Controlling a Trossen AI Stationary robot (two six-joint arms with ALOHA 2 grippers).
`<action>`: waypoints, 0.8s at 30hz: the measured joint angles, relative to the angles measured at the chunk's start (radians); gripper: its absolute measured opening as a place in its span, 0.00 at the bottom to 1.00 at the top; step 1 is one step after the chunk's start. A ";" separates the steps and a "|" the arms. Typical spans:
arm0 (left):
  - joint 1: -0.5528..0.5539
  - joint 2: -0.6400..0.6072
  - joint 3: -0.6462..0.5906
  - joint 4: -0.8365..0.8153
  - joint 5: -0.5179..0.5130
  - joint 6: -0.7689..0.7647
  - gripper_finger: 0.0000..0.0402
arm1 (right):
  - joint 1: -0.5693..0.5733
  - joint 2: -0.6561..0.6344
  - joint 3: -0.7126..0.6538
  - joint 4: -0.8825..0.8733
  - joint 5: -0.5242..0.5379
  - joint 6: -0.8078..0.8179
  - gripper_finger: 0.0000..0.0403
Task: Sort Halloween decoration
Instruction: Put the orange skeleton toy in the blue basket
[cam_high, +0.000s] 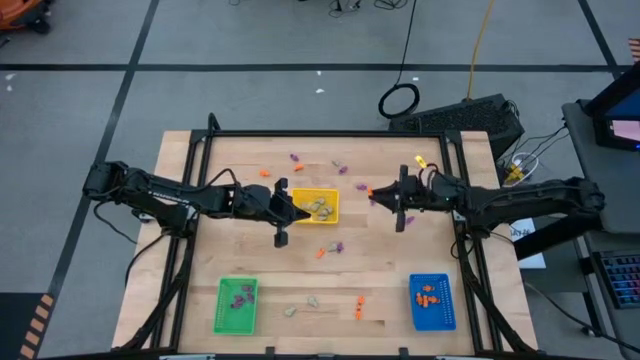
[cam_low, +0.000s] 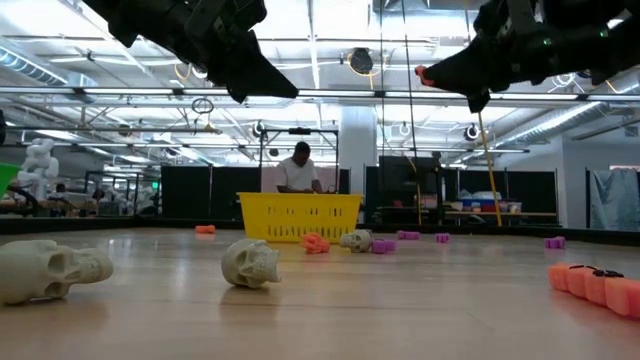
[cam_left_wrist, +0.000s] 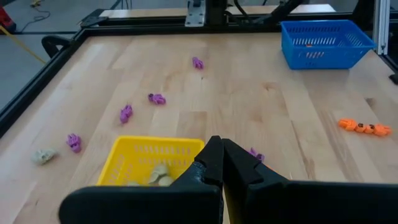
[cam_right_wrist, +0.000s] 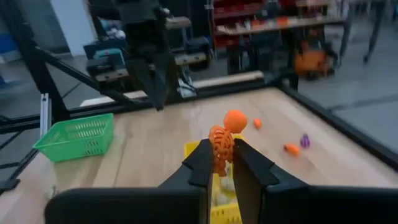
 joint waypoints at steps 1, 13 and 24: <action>0.000 0.000 0.000 -0.001 0.000 0.000 0.00 | 0.003 0.004 -0.015 0.035 0.000 -0.018 0.07; 0.000 0.000 0.000 0.024 -0.038 0.000 0.00 | 0.023 0.102 -0.045 0.190 0.000 -0.154 0.07; 0.000 0.000 0.000 0.023 -0.039 0.003 0.00 | 0.023 0.129 -0.045 0.213 0.000 -0.147 0.07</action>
